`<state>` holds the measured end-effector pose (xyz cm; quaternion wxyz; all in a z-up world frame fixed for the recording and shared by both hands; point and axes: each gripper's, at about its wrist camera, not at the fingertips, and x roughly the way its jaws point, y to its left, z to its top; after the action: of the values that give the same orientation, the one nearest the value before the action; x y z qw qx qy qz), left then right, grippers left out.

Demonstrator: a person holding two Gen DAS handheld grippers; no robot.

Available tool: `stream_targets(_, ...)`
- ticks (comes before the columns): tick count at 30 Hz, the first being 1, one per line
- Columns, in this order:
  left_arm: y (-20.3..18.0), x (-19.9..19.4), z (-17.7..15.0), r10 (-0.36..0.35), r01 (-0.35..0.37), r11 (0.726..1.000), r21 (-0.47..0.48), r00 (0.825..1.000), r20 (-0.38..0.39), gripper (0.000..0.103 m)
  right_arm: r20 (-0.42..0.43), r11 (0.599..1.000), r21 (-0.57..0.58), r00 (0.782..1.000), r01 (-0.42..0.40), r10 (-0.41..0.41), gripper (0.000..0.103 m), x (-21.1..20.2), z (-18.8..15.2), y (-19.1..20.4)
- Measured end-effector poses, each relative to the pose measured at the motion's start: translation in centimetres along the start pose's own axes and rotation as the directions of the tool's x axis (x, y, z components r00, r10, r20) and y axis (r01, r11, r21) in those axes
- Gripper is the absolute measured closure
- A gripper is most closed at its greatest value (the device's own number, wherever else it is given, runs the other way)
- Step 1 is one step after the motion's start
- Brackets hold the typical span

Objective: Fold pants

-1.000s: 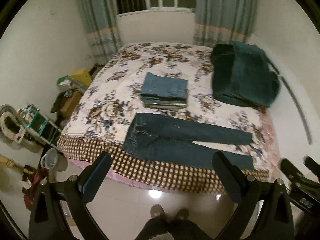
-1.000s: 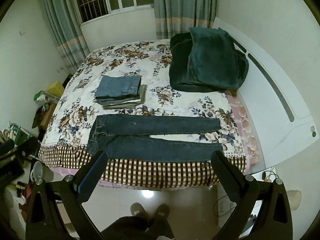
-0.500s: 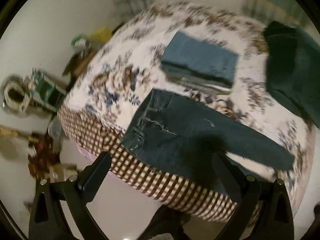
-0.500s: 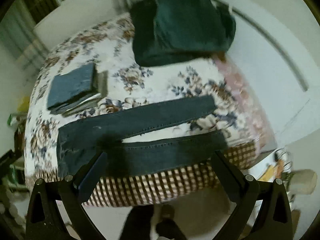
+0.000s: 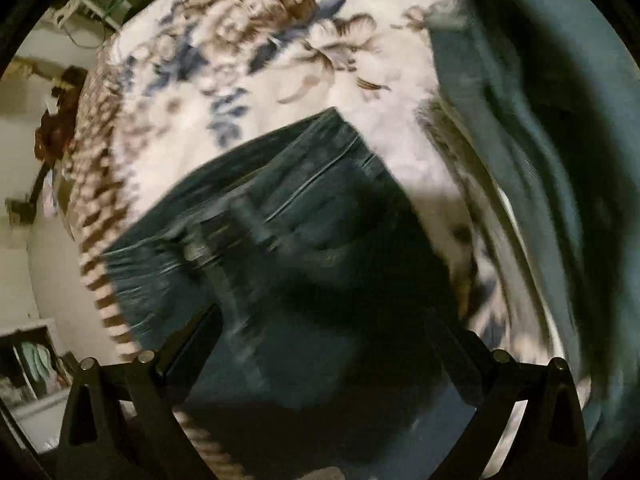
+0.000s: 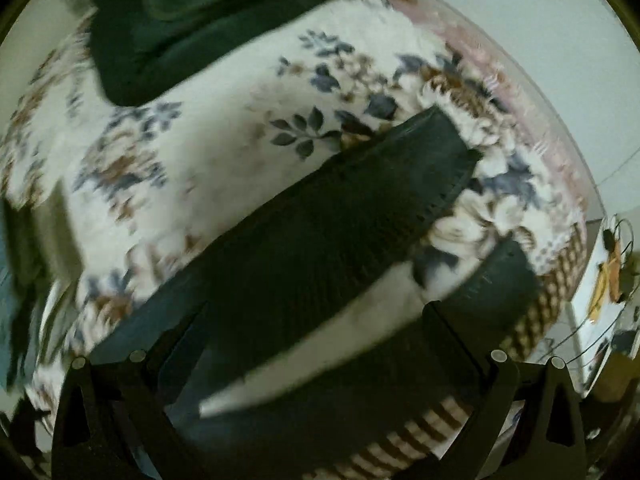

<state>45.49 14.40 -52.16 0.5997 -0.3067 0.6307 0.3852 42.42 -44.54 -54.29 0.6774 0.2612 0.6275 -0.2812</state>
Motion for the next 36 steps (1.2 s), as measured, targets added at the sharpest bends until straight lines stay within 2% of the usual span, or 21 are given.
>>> stream_targets(6,-4.3,6.2,2.2,0.087,-0.087,0.996,0.003,0.996,0.003,0.000,-0.052,0.997,0.070,0.998,0.042,-0.039,0.000,8.1,3.9,0.0)
stream_targets(9,-4.8,7.1,1.8,0.093,-0.092,0.996,-0.020,0.994,0.056,0.000,-0.077,0.993,0.109,0.996,0.052,-0.044,0.000,11.1,5.4,0.0)
stream_targets(12,-5.2,7.0,1.0,0.105,-0.106,0.994,0.006,0.990,0.090,0.000,-0.096,0.990,0.127,0.994,0.063,-0.051,0.000,13.4,6.7,0.2)
stream_targets(13,-5.5,7.0,0.7,0.115,-0.118,0.992,0.032,0.988,0.105,0.003,-0.104,0.989,0.128,0.993,0.067,-0.054,0.000,13.9,7.0,0.4)
stream_targets(15,-5.9,6.8,0.1,0.109,-0.119,0.990,0.073,0.986,0.123,0.017,-0.121,0.988,0.135,0.991,0.074,-0.057,0.000,14.8,7.5,0.6)
stream_targets(19,-6.5,5.5,-1.2,0.072,-0.091,0.988,0.126,0.986,0.148,0.052,-0.133,0.984,0.160,0.990,0.076,-0.055,0.001,15.9,8.4,1.0)
stream_targets(20,-6.5,5.3,-1.4,0.056,-0.076,0.988,0.134,0.987,0.150,0.065,-0.136,0.983,0.167,0.990,0.072,-0.049,0.006,16.0,8.7,1.0)
stream_targets(21,-6.4,5.0,-1.6,0.041,-0.063,0.988,0.142,0.987,0.152,0.070,-0.135,0.983,0.174,0.990,0.064,-0.041,0.011,16.1,9.1,0.8)
stream_targets(23,-6.0,4.5,-1.9,0.003,-0.025,0.988,0.151,0.989,0.150,0.084,-0.120,0.984,0.168,0.992,0.065,-0.045,0.040,16.2,9.5,0.9)
stream_targets(24,-5.7,4.0,-2.2,-0.027,0.004,0.988,0.153,0.989,0.145,0.086,-0.106,0.985,0.161,0.993,0.067,-0.050,0.050,16.1,10.0,0.8)
stream_targets(26,-5.0,3.4,-2.6,-0.072,0.048,0.986,0.157,0.987,0.145,0.090,-0.078,0.985,0.157,0.995,0.067,-0.055,0.086,15.6,10.2,0.5)
stream_targets(27,-4.6,3.0,-2.8,-0.089,0.064,0.984,0.164,0.985,0.149,0.091,-0.063,0.986,0.156,0.997,0.053,-0.043,0.098,15.3,10.3,0.3)
stream_targets(32,-1.8,-1.2,-4.4,-0.190,0.158,0.969,0.189,0.968,0.165,0.093,0.012,0.985,0.160,0.998,-0.062,0.061,0.101,12.2,9.7,-2.8)
stream_targets(35,0.8,-3.8,-5.2,-0.249,0.218,0.959,0.183,0.954,0.166,0.094,0.067,0.976,0.158,0.987,-0.152,0.143,0.101,8.9,8.3,-5.9)
stream_targets(36,2.0,-4.6,-5.5,-0.272,0.243,0.954,0.177,0.948,0.167,0.094,0.080,0.972,0.157,0.983,-0.174,0.163,0.101,6.7,7.0,-6.6)
